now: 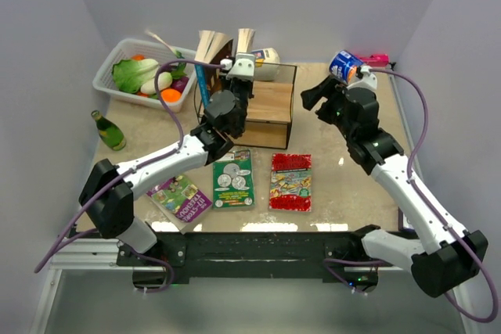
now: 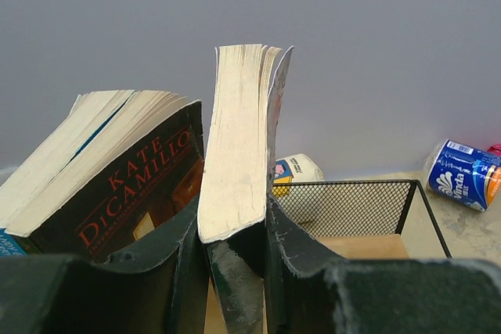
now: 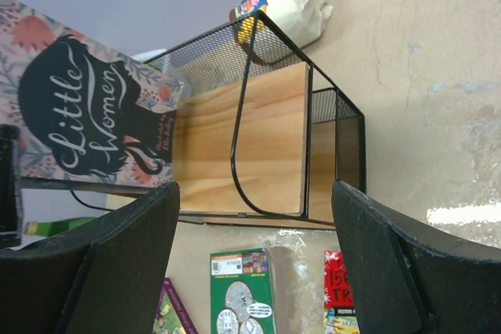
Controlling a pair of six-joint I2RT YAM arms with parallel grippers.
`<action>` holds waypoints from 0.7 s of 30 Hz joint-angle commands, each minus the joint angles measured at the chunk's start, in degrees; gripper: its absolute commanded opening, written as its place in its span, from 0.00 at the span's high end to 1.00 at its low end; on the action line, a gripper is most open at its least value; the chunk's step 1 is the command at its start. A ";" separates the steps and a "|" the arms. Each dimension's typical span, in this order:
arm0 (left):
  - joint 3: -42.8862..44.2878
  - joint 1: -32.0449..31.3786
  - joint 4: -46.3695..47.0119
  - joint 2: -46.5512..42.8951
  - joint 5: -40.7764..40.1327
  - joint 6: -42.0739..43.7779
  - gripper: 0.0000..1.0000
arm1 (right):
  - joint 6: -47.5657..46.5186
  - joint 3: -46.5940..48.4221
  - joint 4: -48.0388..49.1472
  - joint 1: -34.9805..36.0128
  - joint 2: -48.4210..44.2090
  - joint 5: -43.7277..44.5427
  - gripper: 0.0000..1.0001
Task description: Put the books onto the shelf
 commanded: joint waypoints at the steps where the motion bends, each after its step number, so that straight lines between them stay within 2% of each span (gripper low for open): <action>1: 1.85 2.30 2.49 -2.72 1.95 -6.41 1.00 | 0.98 2.72 3.50 -0.09 1.74 0.66 0.18; 10: 1.15 5.29 -3.15 -3.08 6.53 -11.52 1.00 | 0.19 6.24 4.74 -0.09 8.76 0.66 0.18; 16: -0.25 6.35 -4.04 -3.08 8.29 -11.96 0.99 | -0.60 8.09 4.82 0.09 11.33 -0.30 0.18; 20: -1.05 6.61 -4.04 -3.51 8.46 -11.97 0.91 | -0.78 6.95 5.70 0.00 11.15 -0.48 0.18; 21: -1.22 6.62 -4.12 -3.60 8.72 -13.53 0.84 | -0.78 6.86 5.79 0.09 11.15 -0.57 0.18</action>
